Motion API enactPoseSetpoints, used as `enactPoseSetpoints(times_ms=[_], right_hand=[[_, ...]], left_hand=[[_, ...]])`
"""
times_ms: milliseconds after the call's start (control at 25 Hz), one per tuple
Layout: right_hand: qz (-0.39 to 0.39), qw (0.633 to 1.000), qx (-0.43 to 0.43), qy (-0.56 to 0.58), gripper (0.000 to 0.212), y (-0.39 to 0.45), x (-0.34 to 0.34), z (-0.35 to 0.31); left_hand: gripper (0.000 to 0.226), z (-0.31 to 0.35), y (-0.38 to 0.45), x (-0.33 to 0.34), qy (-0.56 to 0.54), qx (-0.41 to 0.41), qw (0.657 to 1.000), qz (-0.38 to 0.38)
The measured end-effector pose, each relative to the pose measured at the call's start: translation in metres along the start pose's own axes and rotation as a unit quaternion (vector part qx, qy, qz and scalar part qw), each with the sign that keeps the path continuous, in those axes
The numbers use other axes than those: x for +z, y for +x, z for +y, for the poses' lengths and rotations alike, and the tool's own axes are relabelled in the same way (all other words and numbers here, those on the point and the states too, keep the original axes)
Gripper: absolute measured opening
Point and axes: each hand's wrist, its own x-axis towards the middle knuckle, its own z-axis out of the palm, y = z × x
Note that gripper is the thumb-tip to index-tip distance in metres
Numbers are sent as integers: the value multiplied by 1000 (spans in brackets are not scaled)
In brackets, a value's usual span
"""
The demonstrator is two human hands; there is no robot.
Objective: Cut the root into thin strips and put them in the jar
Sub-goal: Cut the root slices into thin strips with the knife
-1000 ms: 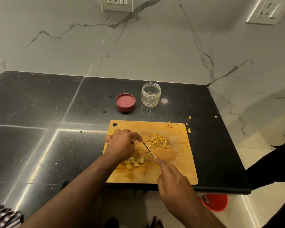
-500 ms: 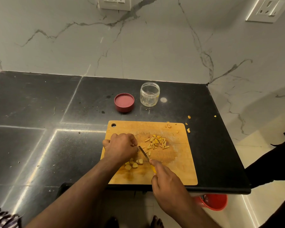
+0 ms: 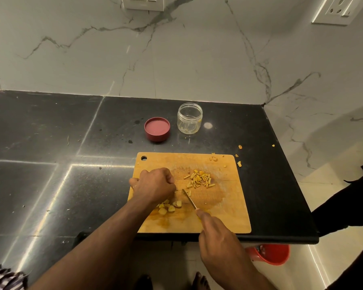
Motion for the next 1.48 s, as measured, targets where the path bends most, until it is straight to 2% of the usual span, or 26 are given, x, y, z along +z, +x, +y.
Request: enactPoseSetpoints(times_ms=[80, 200, 320, 440, 520, 640, 880, 1040, 1120, 1360, 1480], right_hand=[[17, 1000, -11, 2, 49, 0, -6, 1], [35, 999, -20, -5, 47, 4, -13, 0], [42, 999, -26, -13, 46, 4, -18, -1], [55, 998, -28, 3, 45, 4, -22, 1], [58, 998, -15, 22, 45, 4, -23, 4], [38, 998, 3, 45, 44, 6, -19, 8], [-5, 998, -30, 56, 45, 14, -6, 6], [54, 996, 36, 61, 45, 14, -11, 23], [54, 996, 29, 71, 45, 12, -12, 25], [-11, 997, -44, 65, 46, 28, 4, 6], [37, 997, 5, 64, 46, 31, -1, 17]], left_hand=[[10, -1, -2, 1, -20, 17, 1000, 10], [33, 1, -5, 1, -50, 58, 997, 24], [47, 3, -8, -2, -23, 109, 994, -5], [41, 0, -6, -2, 16, 109, 994, 9], [35, -5, -2, -3, 5, 89, 996, 29], [28, -9, 3, -3, -15, 81, 995, 52], [21, -12, 2, -10, -36, 69, 992, 101], [22, -22, 4, -10, -28, 56, 994, 90], [22, -24, 4, -9, -31, 49, 994, 91], [16, -21, 2, -10, -27, 33, 993, 106], [15, -26, 0, -11, -29, 33, 994, 98]])
